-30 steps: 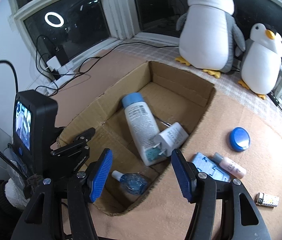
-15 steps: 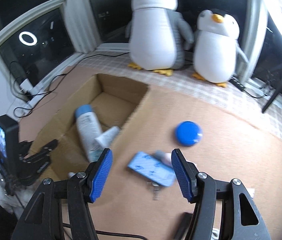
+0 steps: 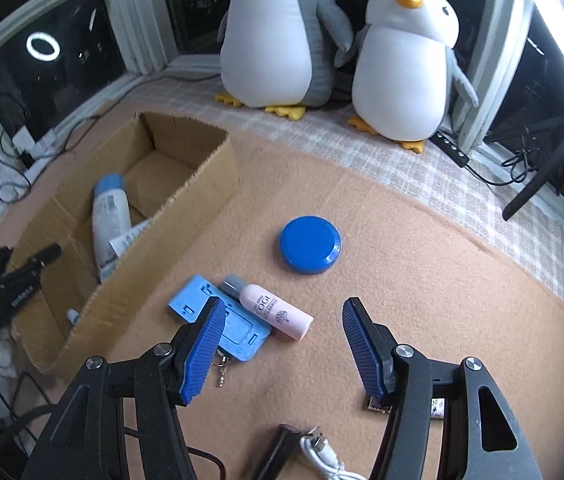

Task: Organize rigid objects
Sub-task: 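Open the right gripper and move it to the pink lotion bottle, then close the right gripper around the pink lotion bottle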

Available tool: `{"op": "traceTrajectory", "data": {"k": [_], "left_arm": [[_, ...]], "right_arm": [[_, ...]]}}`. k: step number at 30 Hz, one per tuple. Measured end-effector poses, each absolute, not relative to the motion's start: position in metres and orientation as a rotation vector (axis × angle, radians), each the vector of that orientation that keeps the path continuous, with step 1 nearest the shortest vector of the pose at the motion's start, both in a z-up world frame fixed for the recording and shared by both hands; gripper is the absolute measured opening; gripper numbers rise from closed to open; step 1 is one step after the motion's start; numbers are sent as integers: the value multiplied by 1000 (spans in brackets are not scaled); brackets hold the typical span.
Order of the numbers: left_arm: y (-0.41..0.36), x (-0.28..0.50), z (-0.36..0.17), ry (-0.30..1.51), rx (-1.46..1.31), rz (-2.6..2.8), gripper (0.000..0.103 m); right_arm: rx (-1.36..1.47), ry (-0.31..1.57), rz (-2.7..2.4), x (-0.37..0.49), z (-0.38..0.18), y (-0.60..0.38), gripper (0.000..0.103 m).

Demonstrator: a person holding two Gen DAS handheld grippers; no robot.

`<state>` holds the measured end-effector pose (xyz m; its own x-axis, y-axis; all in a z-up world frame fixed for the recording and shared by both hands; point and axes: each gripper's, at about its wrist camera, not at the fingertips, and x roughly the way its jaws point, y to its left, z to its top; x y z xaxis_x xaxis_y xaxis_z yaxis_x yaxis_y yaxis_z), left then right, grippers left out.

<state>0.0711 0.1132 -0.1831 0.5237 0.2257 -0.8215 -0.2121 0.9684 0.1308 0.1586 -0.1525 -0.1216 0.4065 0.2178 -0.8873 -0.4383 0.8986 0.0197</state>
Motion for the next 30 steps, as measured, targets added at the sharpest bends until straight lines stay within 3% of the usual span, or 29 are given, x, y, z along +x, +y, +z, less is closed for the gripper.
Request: {"op": "traceTrajectory", "data": {"k": [19,30], "left_arm": [[113,71,-183,985,15,262,22],[113,71,-183,986,15,262,22]], "right_arm": [[-352,1144,473,177,-158,-129,56],[-339,1178,459,185,-167,-132,43]]}}
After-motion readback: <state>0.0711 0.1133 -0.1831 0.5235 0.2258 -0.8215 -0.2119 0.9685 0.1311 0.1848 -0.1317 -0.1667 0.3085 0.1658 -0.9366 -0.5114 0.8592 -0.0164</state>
